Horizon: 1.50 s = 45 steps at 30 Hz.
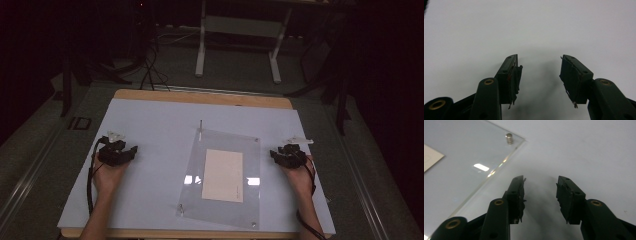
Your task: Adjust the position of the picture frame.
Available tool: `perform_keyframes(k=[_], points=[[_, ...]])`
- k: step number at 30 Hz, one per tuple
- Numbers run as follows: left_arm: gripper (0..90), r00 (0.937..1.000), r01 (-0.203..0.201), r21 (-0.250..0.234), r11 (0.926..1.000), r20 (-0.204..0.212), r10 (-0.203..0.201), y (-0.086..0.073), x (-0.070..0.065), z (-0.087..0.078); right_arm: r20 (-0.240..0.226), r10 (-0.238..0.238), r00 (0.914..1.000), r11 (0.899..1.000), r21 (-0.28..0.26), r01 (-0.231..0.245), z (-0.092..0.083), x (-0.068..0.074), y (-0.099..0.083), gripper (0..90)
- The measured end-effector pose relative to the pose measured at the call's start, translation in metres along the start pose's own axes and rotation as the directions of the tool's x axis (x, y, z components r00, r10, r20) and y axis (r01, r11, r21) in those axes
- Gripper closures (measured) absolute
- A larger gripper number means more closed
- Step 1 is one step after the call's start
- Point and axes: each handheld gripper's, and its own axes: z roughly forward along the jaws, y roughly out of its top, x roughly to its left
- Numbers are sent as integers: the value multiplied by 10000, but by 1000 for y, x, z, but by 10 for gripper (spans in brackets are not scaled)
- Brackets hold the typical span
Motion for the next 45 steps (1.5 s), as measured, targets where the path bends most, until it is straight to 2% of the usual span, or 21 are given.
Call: perform_keyframes(k=[3,4,6,8,9,12,17,20,21,22,24,25,28,32,34,35,36,37,40,43,45], points=[[486,9981,-333,-265,9991,509,347,2,-10,-11,-60,-194,9998,9998,-30,194,-1,3,1,574],[486,9981,-333,-265,9991,509,347,2,-10,-11,-60,-194,9998,9998,-30,194,-1,3,1,574],[486,9936,-131,-480,9988,1112,184,3,-13,-18,-170,-265,9995,9996,-141,262,-3,6,4,578],[497,9936,-131,-480,9988,1112,184,3,-13,-18,-246,-323,9992,9994,-160,319,-3,7,4,578],[513,9888,-306,-588,9978,1442,388,5,-20,-24,-363,-383,9986,9992,-164,377,-3,11,7,578],[511,9830,-593,-543,9968,1706,678,4,-26,-28,-542,-535,9971,9985,-163,527,0,17,10,577],[523,9727,-1086,-509,9928,2008,1166,0,-37,-35,-913,-703,9933,9973,-286,680,0,25,17,568],[535,9695,-1311,-503,9901,2021,1387,-2,-41,-37,-1042,-739,9918,9968,-365,705,-1,27,20,567],[535,9637,-1386,-631,9883,2213,1493,-3,-45,-39,-1221,-736,9898,9967,-440,687,-1,30,22,570],[550,9637,-1386,-631,9883,2213,1493,-3,-45,-39,-1221,-736,9898,9967,-440,687,-1,30,22,570],[587,9518,-1501,-631,9867,2606,1615,-2,-49,-41,-1295,-867,9878,9957,-439,816,-1,32,26,570],[591,9495,-1566,-646,9856,2648,1682,-2,-51,-42,-1313,-1004,9862,9945,-442,953,-1,35,28,568],[586,9441,-1676,-731,9831,2754,1814,-1,-57,-45,-1440,-1137,9830,9928,-528,1071,-1,38,37,568],[556,9435,-1894,-438,9809,2685,1942,-5,-64,-45,-1603,-1354,9777,9899,-632,1268,0,43,50,568],[555,9365,-2039,-345,9784,2844,2052,-7,-67,-45,-1633,-1522,9748,9875,-654,1433,1,47,55,560],[555,9365,-2039,-345,9784,2844,2052,-7,-67,-45,-1621,-1599,9737,9863,-671,1508,2,49,57,558],[555,9274,-2115,-320,9768,3091,2109,-9,-70,-45,-1662,-1694,9714,9847,-698,1598,3,52,61,553],[555,9274,-2115,-320,9768,3091,2109,-9,-70,-45,-1665,-1741,9706,9840,-686,1647,4,54,64,546],[555,9063,-2331,-444,9714,3522,2335,-13,-80,-50,-1636,-1880,9685,9814,-711,1785,9,61,71,514],[555,8835,-2691,-557,9615,3831,2694,-16,-88,-54,-1747,-1934,9655,9804,-732,1831,14,66,76,510],[555,8712,-2837,-586,9571,4014,2828,-18,-93,-56,-1809,-1977,9634,9796,-718,1875,17,70,79,508]])
